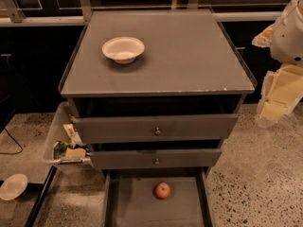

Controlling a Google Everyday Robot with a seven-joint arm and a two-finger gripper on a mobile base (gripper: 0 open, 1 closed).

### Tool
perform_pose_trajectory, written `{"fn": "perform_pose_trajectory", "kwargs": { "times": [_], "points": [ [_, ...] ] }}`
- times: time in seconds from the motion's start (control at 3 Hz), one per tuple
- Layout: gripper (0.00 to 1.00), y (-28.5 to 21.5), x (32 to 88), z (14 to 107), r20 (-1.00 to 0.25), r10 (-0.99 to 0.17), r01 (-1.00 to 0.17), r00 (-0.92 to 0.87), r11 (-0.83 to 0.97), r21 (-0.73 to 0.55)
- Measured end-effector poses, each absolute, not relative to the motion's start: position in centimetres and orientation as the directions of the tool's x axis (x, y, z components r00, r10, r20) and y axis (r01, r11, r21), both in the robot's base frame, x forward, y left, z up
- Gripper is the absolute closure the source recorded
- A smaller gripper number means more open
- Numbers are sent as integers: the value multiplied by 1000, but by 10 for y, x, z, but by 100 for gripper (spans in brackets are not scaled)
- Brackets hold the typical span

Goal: Pick apple from bottom drawer and place on counter

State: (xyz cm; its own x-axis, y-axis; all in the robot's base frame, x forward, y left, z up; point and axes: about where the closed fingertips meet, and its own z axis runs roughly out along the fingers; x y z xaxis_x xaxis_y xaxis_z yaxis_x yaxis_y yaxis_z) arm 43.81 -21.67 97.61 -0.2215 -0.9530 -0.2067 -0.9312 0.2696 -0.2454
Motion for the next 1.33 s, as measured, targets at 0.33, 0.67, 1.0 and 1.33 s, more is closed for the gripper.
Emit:
{"fn": "perform_pose_trajectory", "kwargs": {
  "times": [0.33, 0.67, 1.0, 1.33],
  "points": [
    [0, -217, 438, 976, -207, -953, -931, -222, 270, -245],
    [0, -221, 434, 948, -226, -944, -937, -240, 286, -200],
    [0, -225, 424, 903, -242, -940, -948, -240, 281, -152],
    [0, -224, 416, 856, -267, -941, -959, -209, 251, -132]
  ]
}}
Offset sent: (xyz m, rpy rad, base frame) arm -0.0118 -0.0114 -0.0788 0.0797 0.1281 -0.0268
